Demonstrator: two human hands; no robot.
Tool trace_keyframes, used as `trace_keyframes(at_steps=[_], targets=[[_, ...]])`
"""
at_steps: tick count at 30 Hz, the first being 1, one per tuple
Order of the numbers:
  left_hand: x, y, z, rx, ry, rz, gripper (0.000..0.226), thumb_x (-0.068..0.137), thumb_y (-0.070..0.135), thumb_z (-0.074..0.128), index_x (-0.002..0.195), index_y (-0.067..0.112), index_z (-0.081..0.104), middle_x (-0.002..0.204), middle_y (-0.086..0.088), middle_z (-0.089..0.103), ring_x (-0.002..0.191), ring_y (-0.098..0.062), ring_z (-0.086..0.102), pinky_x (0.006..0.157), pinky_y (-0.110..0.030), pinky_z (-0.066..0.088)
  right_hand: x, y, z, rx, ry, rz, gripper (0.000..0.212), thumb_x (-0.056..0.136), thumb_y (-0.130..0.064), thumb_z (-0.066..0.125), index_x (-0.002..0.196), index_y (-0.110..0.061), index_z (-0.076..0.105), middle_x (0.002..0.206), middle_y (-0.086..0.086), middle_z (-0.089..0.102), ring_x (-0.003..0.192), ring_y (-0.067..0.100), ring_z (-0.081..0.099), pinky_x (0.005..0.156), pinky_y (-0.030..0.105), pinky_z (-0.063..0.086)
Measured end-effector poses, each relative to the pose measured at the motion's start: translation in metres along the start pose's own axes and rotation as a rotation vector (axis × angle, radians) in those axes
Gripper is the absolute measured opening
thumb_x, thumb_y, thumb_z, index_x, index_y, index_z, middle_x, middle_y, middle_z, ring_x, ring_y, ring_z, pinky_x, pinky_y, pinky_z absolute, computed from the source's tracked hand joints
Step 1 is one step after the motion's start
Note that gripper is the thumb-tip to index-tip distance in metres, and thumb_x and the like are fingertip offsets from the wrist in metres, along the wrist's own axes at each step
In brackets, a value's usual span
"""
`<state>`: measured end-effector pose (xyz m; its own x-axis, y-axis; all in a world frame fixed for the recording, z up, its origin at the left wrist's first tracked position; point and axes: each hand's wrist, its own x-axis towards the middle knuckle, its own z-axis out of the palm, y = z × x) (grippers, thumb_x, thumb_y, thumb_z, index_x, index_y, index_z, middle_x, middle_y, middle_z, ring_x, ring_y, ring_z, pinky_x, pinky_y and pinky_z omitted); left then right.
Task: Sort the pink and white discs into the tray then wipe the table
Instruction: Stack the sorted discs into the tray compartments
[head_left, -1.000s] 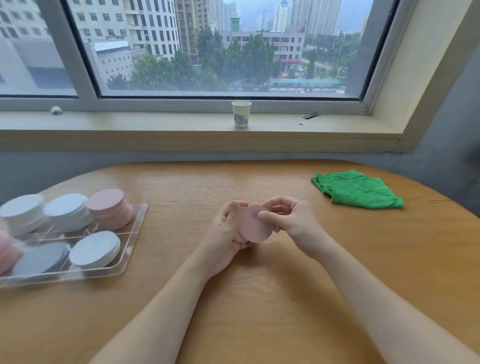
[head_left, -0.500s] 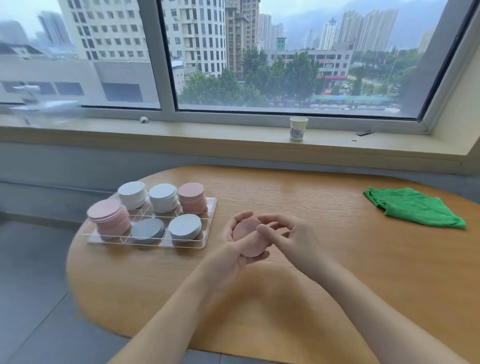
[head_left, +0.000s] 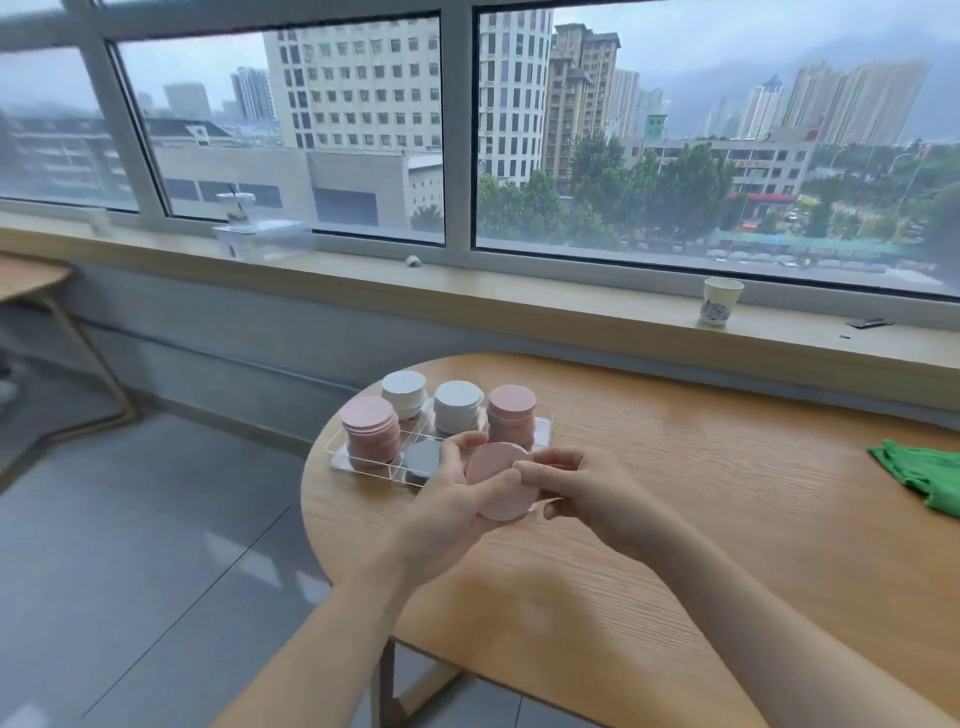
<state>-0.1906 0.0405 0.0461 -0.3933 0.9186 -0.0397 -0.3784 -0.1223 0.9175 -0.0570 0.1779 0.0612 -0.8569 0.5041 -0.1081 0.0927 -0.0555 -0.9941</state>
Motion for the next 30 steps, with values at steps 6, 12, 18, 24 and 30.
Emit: trace_keyframes(at_steps=[6,12,18,24,30], targets=[[0.023,0.027,-0.020,0.011,0.126,0.071,0.044,0.094,0.001,0.070,0.132,0.009,0.049,0.129,-0.026,0.063,0.111,-0.037,0.070,0.090,-0.046,0.061,0.041,-0.012,0.005,0.190,0.102,-0.033,0.057,0.077,-0.030,0.082,0.118,0.006,0.067,0.099,0.015,0.068,0.080,0.018,0.061,0.065,0.023,0.054],[0.064,0.038,-0.017,0.223,0.264,0.168,0.034,0.091,0.000,0.075,0.120,0.011,0.062,0.108,-0.023,0.075,0.082,-0.025,0.078,0.072,-0.030,0.062,0.073,-0.026,-0.012,0.103,0.255,-0.105,0.038,0.083,-0.025,0.080,0.111,-0.002,0.067,0.088,0.012,0.072,0.069,0.015,0.066,0.066,0.025,0.058],[0.106,0.027,-0.021,0.385,0.315,0.196,0.029,0.089,0.016,0.079,0.116,0.026,0.070,0.098,-0.007,0.080,0.091,-0.024,0.079,0.094,-0.049,0.061,0.102,-0.025,-0.035,0.012,0.329,-0.126,0.027,0.084,-0.021,0.081,0.102,-0.005,0.069,0.074,0.004,0.073,0.064,0.011,0.065,0.067,0.025,0.059],[0.123,0.022,-0.026,0.513,0.359,0.221,0.033,0.078,0.040,0.077,0.110,0.040,0.069,0.098,0.003,0.081,0.092,-0.024,0.078,0.091,-0.052,0.060,0.128,-0.025,-0.046,0.111,0.312,-0.066,0.029,0.081,-0.018,0.083,0.101,-0.003,0.068,0.079,0.009,0.071,0.063,0.015,0.064,0.066,0.024,0.059],[0.111,0.013,-0.032,0.790,0.465,0.343,0.015,0.096,0.031,0.073,0.110,0.031,0.067,0.100,0.010,0.075,0.096,-0.005,0.071,0.084,-0.036,0.061,0.143,-0.020,-0.053,0.113,0.302,-0.031,0.033,0.080,-0.018,0.083,0.103,0.000,0.066,0.082,0.012,0.070,0.064,0.017,0.064,0.069,0.027,0.062]])
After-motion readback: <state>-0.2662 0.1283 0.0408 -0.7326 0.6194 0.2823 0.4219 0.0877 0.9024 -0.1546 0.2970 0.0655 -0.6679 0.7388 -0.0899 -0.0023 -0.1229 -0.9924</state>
